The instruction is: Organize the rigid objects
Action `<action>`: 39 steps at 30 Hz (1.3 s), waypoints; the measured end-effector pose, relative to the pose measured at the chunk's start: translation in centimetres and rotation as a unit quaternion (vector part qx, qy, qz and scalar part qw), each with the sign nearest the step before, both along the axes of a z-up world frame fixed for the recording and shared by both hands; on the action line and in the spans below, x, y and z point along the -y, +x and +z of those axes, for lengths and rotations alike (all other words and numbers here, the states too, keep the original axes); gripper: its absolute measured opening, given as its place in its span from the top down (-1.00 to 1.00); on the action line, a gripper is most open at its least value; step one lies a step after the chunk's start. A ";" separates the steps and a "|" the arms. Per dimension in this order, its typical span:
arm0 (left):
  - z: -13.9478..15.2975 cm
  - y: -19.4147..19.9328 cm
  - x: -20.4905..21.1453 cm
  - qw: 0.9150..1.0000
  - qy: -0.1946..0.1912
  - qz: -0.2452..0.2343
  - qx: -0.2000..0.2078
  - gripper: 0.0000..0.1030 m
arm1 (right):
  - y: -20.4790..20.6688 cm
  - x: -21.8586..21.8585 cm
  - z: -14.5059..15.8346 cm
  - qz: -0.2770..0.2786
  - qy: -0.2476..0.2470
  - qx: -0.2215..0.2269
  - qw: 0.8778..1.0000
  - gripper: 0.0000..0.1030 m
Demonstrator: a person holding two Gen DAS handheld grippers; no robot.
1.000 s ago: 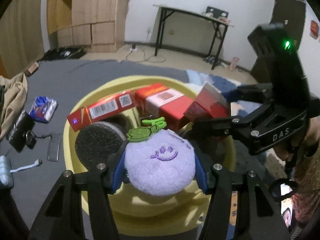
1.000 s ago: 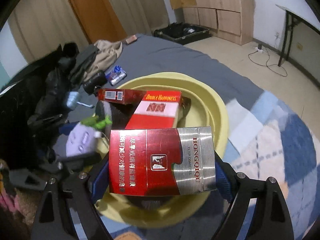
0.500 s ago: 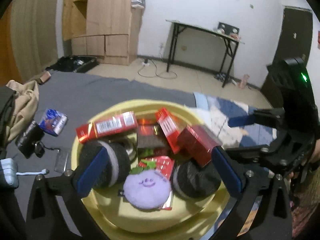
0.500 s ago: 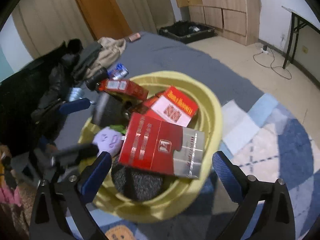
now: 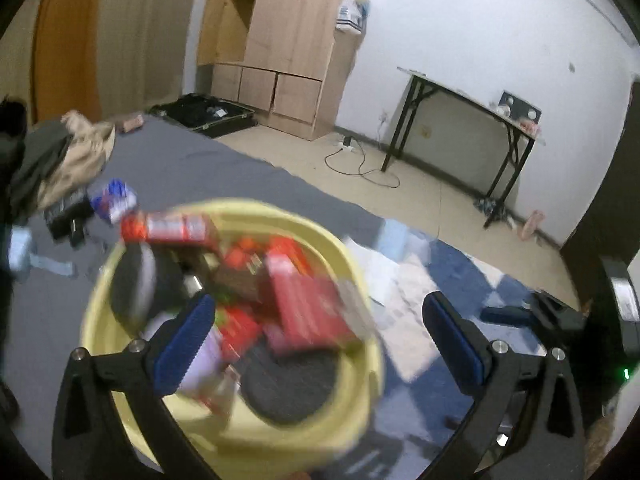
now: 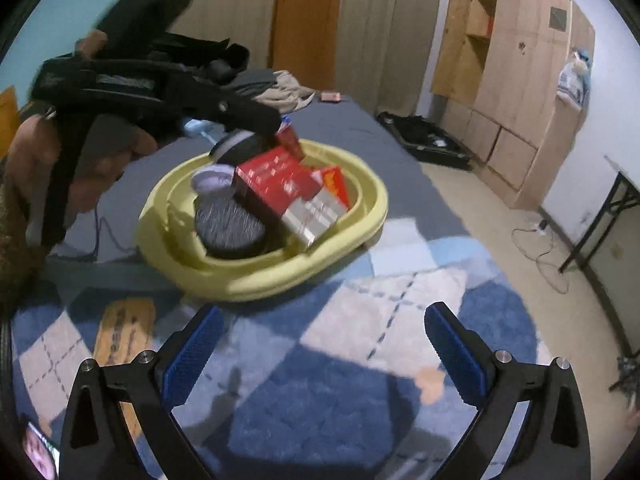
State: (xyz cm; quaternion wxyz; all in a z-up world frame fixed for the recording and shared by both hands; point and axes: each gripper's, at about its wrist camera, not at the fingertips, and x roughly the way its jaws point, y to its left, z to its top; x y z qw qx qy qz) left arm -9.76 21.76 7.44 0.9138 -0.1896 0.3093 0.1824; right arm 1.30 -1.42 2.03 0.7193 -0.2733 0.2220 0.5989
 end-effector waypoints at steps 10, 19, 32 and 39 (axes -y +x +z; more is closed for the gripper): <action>-5.9 -6.4 7.8 0.991 0.056 0.072 -0.095 -1.00 | 1.1 -0.8 -3.0 0.036 -0.018 -0.058 0.997 -0.99; -9.9 -3.6 4.8 0.978 0.041 0.140 -0.149 -1.00 | 1.6 -5.9 -5.2 0.034 -0.081 -0.056 0.995 -0.99; -10.3 -2.8 3.5 0.977 0.022 0.150 -0.148 -1.00 | 1.7 -8.5 -5.9 0.002 -0.095 -0.044 0.995 -0.99; -10.2 -2.7 3.6 0.977 0.021 0.150 -0.147 -1.00 | 1.4 -8.7 -6.0 0.002 -0.099 -0.034 0.995 -1.00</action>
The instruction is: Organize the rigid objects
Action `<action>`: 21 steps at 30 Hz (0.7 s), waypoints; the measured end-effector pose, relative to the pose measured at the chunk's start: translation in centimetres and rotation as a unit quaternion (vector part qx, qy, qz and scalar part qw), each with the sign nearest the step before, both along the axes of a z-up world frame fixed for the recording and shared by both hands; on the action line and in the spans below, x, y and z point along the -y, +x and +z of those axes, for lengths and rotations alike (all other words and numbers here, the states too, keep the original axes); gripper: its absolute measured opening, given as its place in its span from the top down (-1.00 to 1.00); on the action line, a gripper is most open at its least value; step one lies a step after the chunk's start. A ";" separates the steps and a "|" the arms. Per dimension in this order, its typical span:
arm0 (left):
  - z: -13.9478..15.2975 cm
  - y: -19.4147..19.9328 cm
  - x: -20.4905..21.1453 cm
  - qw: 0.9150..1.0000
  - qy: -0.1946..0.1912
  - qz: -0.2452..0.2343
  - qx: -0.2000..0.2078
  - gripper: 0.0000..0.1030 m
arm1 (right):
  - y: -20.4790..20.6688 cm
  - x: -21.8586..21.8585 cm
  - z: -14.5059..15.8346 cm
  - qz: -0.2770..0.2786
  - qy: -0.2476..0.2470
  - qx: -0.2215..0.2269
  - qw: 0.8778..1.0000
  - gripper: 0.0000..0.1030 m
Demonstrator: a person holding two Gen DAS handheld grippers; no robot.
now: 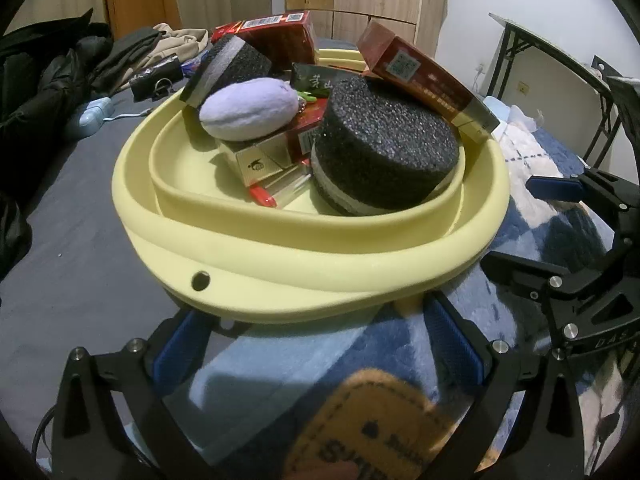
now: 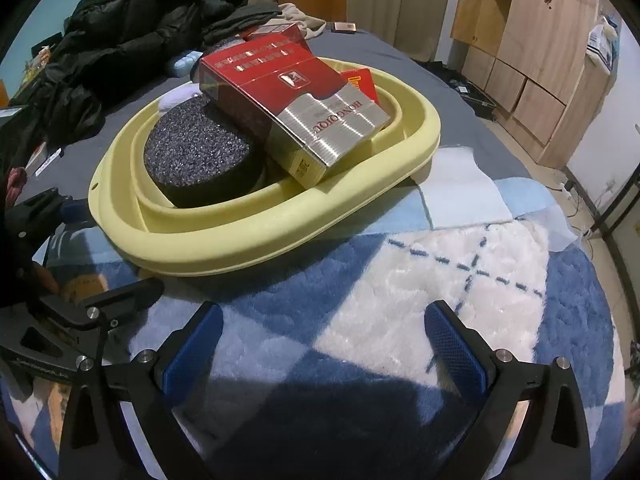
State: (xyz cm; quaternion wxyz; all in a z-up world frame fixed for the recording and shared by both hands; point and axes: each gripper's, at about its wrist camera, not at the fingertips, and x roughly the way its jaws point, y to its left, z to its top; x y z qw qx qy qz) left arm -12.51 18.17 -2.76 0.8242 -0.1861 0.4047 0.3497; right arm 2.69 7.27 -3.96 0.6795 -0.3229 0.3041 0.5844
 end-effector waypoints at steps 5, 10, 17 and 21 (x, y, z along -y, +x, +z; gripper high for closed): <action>0.0 0.0 0.0 1.000 0.000 0.000 0.000 -1.00 | 0.0 0.1 0.1 0.000 0.000 0.000 1.000 -1.00; 0.0 0.0 0.0 1.000 0.000 0.000 0.000 -1.00 | 0.0 0.1 0.1 0.000 0.000 0.000 1.000 -1.00; 0.0 0.0 0.0 1.000 0.000 0.000 0.000 -1.00 | 0.0 0.1 0.1 0.000 0.000 0.000 1.000 -1.00; 0.0 0.0 0.0 1.000 0.000 0.000 0.000 -1.00 | 0.0 0.1 0.1 0.000 0.000 0.000 1.000 -1.00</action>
